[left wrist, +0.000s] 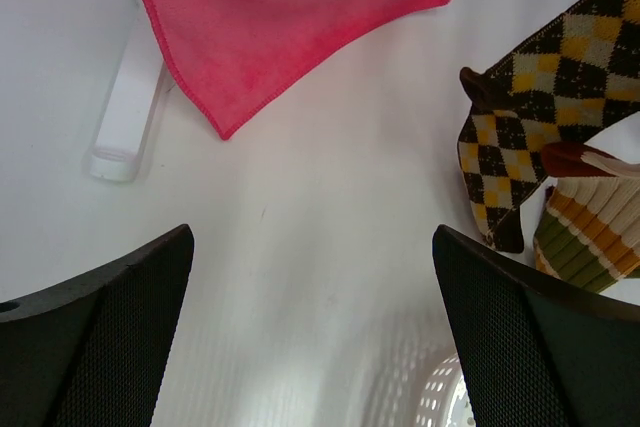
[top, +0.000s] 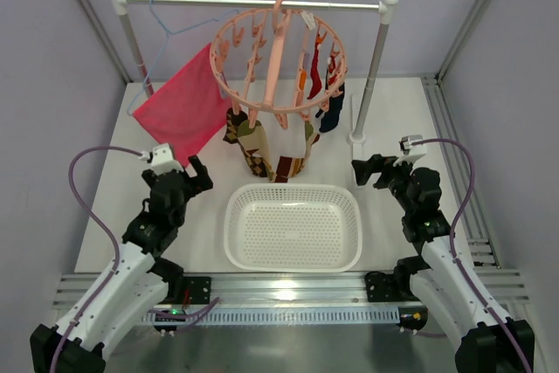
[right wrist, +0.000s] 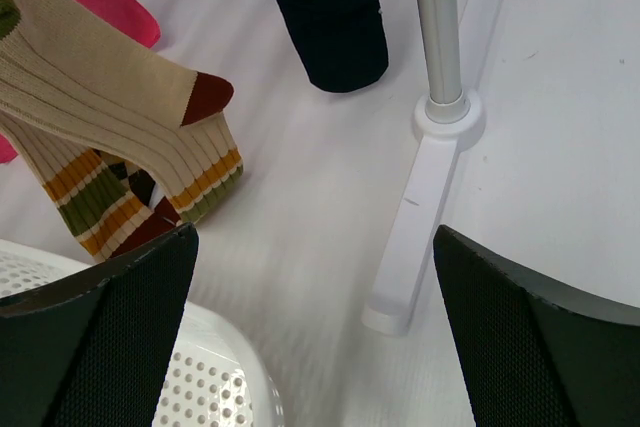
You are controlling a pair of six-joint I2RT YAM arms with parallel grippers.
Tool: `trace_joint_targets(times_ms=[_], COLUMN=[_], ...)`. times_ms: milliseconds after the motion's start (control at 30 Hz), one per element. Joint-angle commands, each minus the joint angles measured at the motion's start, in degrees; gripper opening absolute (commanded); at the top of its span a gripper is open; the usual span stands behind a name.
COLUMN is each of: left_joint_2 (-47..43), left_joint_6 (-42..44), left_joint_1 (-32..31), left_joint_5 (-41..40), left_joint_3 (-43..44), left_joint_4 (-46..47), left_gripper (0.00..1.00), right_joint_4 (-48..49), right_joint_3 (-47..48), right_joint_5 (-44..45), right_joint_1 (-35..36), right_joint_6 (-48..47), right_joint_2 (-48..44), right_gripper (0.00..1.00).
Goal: Remove the socks clipped to the hanger
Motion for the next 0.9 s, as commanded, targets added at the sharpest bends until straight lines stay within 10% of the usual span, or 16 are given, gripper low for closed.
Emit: trace_joint_targets(times_ms=[0, 333, 867], left_joint_2=[-0.8, -1.5, 19.8], left_joint_6=[0.4, 1.3, -1.5], left_joint_1=[0.2, 0.2, -1.6], left_joint_5=[-0.8, 2.8, 27.5], left_joint_3=[-0.1, -1.2, -2.8], left_joint_4=[0.3, 2.6, 38.5], left_gripper=[1.00, 1.00, 0.94], right_joint_4=[2.2, 2.2, 4.7], right_joint_3=[-0.2, -0.2, -0.9], right_joint_5=[0.9, 0.2, -0.6], right_joint_1=[0.6, 0.8, 1.6], right_joint_6=[-0.5, -0.7, -0.6], right_joint_2=[0.0, 0.0, 0.9], right_gripper=[1.00, 1.00, 1.00])
